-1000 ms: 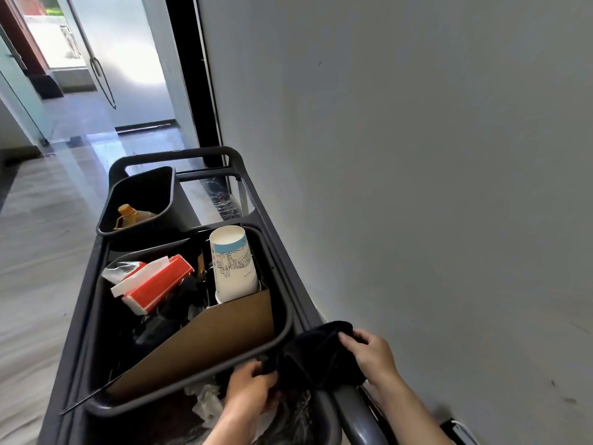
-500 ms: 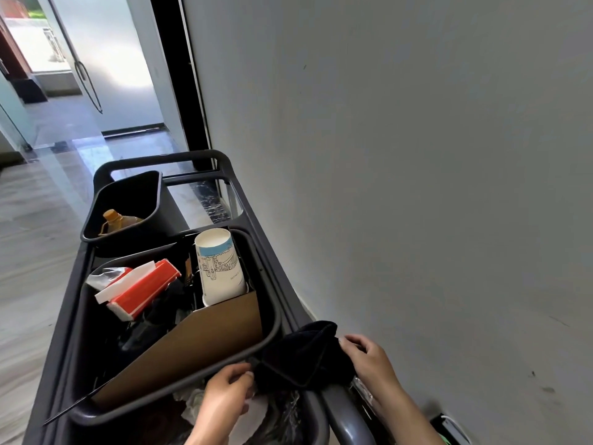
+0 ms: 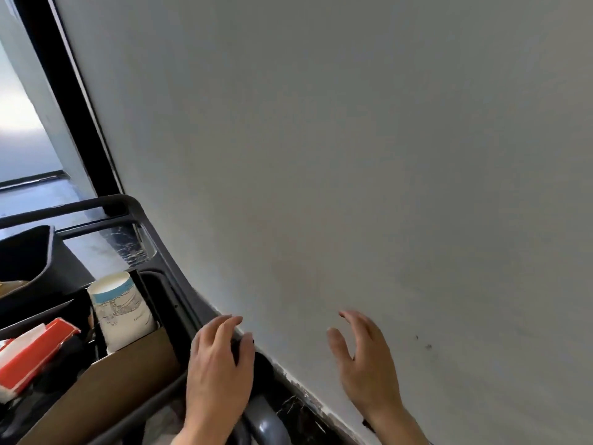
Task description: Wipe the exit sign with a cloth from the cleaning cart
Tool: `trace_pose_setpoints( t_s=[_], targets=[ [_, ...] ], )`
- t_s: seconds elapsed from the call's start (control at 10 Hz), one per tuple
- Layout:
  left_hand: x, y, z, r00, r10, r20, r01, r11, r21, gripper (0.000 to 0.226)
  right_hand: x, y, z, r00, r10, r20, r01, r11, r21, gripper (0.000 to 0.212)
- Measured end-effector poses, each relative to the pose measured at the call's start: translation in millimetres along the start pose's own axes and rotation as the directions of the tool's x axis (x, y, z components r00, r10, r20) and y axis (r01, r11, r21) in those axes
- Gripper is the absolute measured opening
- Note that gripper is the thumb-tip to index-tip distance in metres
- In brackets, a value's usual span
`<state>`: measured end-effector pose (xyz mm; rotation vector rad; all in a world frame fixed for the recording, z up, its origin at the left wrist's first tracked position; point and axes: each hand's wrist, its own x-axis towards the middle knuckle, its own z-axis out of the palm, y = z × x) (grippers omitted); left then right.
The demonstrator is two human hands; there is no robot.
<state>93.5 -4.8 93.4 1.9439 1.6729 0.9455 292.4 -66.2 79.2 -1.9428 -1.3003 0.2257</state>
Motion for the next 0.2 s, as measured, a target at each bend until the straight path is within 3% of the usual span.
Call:
trace_pose_setpoints(
  t_s=[0.1, 0.2],
  targets=[
    [-1, 44, 10, 0.984, 0.179, -0.01, -0.178, 0.983, 0.046, 0.043, -8, 9, -54, 0.988, -0.048, -0.148, 0.026, 0.989, -0.146, 0.059],
    [1, 104, 18, 0.89, 0.454, -0.036, -0.45, 0.89, 0.078, 0.055, -26, 18, -134, 0.931, -0.107, -0.349, -0.012, 0.947, -0.322, 0.071]
  ],
)
